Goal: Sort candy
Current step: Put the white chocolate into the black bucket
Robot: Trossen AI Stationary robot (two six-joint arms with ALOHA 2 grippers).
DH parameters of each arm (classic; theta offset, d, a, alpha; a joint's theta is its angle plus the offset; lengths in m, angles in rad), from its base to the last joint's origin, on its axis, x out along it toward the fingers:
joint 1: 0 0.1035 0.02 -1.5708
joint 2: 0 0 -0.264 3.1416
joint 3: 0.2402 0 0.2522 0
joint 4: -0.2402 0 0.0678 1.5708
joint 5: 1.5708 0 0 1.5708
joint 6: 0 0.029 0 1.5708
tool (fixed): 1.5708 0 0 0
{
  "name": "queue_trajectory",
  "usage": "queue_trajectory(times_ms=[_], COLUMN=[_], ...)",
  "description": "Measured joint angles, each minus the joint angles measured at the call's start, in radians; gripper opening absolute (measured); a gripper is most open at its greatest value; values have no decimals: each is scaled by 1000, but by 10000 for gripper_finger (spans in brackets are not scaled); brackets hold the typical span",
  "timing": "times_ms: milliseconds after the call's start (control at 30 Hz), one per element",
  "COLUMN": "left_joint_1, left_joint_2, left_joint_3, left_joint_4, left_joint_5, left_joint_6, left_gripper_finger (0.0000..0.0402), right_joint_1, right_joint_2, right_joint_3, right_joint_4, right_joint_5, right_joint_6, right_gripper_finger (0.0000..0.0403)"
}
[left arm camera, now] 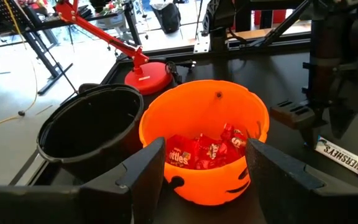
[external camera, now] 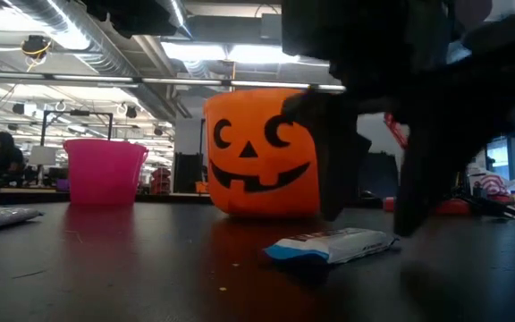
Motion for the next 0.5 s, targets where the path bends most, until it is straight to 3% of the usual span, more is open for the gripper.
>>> queue_trajectory(times_ms=[100,233,367,500], left_joint_1=[0,0,0,0], left_joint_2=[0,0,0,0], left_joint_3=[0,0,0,0], left_joint_4=[0,0,-5,-5], left_joint_5=[0,0,0,0], left_joint_6=[-1,-17,-19,-20], left_gripper_finger=[212,212,212,212], right_joint_1=[0,0,1,1], right_joint_2=[18,45,61,63], right_joint_3=[-12,-10,-10,-10], right_joint_4=[-2,-10,-20,-33], right_joint_5=[-5,-29,-56,-67], right_joint_6=[2,11,26,31], right_gripper_finger=[281,267,211,130])
